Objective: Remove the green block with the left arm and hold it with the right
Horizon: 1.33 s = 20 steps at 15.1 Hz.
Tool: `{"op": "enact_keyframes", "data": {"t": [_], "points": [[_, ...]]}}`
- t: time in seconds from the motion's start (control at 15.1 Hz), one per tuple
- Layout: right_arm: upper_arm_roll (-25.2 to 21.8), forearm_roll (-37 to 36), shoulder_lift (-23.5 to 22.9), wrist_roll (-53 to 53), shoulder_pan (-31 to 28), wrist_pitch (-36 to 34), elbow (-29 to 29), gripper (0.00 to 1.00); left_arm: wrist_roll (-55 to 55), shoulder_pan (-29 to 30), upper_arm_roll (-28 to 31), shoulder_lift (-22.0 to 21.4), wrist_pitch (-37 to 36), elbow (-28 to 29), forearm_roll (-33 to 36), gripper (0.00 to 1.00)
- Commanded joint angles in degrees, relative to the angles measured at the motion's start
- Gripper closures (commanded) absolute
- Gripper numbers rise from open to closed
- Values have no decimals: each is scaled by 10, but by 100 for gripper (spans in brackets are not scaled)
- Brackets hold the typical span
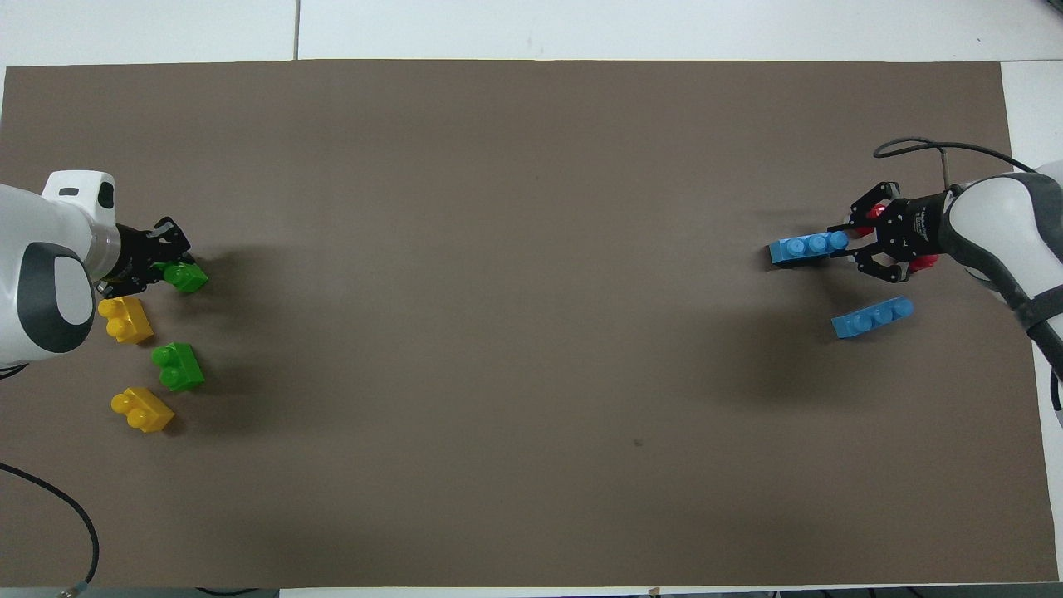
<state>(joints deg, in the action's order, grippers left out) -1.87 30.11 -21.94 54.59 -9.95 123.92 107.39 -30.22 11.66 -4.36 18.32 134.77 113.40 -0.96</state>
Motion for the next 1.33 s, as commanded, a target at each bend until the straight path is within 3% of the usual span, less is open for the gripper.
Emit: {"op": "enact_keyframes", "data": {"t": [0.0, 0.07, 0.2, 0.27, 0.33, 0.6, 0.8, 1.06, 1.26], "points": [[2, -1, 7, -8, 3, 13, 12, 66, 6, 6, -3, 5, 19, 13, -6, 100], [2, -1, 7, -8, 3, 13, 12, 36, 5, 7, -3, 5, 21, 13, -6, 100], [2, -1, 7, -8, 3, 12, 11, 20, 6, 7, -3, 5, 23, 15, -6, 100], [2, -1, 7, -8, 3, 12, 11, 16, 14, 7, -3, 5, 21, 14, -6, 77], [2, -1, 7, -8, 3, 11, 10, 15, 16, 7, -3, 5, 16, 11, -5, 1], [2, -1, 18, -2, 3, -14, -9, 13, 16, -3, -3, 0, 13, -2, -5, 0], [1, -8, 22, 29, 3, -73, -58, 11, 15, -16, -4, -7, -3, -20, -1, 0], [4, -38, 53, 32, 4, -105, -82, 3, 16, -54, -5, -11, -70, -76, 56, 0], [17, -69, 70, 10, 4, -133, -104, 3, 43, -69, -9, -18, -100, -104, 87, 0]]}}
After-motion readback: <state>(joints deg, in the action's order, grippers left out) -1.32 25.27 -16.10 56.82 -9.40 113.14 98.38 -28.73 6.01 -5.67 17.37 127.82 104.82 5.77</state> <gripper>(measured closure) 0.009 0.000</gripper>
